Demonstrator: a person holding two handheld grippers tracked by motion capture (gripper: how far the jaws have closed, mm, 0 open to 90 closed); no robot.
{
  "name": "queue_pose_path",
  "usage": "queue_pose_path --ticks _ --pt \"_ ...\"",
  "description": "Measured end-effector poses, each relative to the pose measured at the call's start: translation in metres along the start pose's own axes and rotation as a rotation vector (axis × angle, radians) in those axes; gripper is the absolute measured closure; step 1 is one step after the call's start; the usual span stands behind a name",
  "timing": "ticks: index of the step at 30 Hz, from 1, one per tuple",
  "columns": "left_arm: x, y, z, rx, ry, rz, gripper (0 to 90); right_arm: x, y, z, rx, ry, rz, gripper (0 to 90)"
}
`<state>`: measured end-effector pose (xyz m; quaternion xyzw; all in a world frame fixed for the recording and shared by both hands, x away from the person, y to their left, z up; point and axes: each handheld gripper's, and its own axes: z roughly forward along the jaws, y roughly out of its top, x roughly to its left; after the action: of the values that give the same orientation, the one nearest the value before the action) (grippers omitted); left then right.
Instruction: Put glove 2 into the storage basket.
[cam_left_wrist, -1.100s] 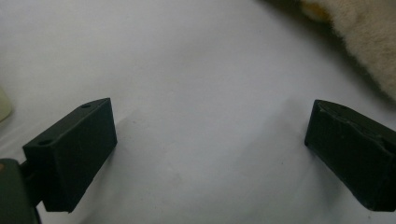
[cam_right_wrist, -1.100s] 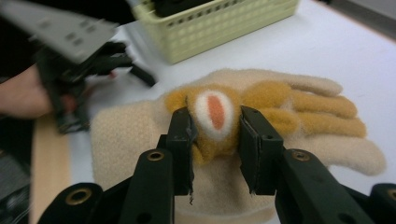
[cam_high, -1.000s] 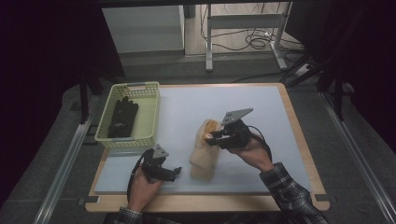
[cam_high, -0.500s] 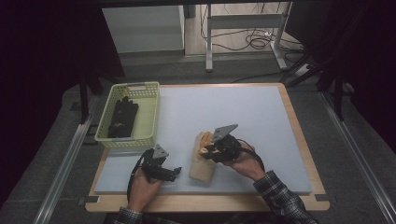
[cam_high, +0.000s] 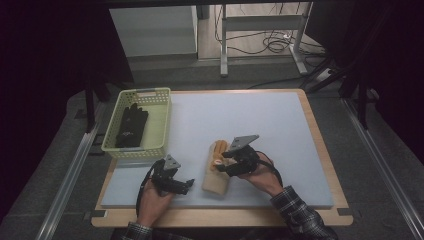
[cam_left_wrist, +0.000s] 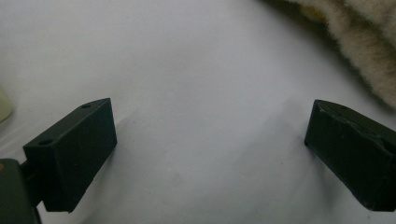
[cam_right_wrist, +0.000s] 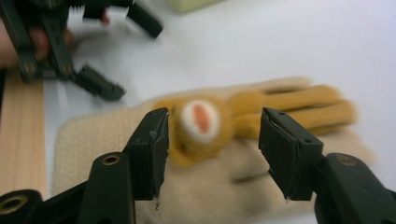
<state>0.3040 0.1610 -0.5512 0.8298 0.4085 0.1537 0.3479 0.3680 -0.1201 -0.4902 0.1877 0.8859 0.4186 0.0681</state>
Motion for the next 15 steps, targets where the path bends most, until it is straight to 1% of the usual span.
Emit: queue_pose_path --ticks 2,5,7,10,12,13,14,15 --pt "0.000 0.000 0.000 0.002 0.000 0.001 2.6 -0.005 -0.001 -0.010 -0.022 -0.022 0.022 42.1" --pt "0.001 0.000 0.000 0.006 -0.003 0.000 2.4 -0.009 -0.008 -0.022 -0.026 -0.041 0.054 46.1" --pt "0.001 0.000 0.000 0.008 -0.005 -0.002 2.3 -0.010 -0.014 -0.028 -0.017 -0.043 0.072 50.1" --pt "0.001 0.000 0.000 0.004 -0.010 -0.008 2.1 -0.008 -0.025 -0.034 -0.001 -0.051 0.081 58.5" --pt "0.002 -0.001 -0.002 0.000 -0.029 0.000 2.3 -0.006 -0.032 -0.037 0.006 -0.056 0.086 65.0" --pt "0.002 -0.002 -0.004 0.007 -0.026 0.012 3.0 -0.004 -0.034 -0.038 0.008 -0.057 0.088 67.9" --pt "0.003 -0.004 -0.006 0.013 -0.006 0.027 3.5 -0.003 -0.037 -0.040 0.008 -0.057 0.089 70.3" --pt "0.004 -0.005 -0.009 0.009 0.007 0.031 3.4 -0.001 -0.040 -0.040 0.007 -0.051 0.094 72.4"
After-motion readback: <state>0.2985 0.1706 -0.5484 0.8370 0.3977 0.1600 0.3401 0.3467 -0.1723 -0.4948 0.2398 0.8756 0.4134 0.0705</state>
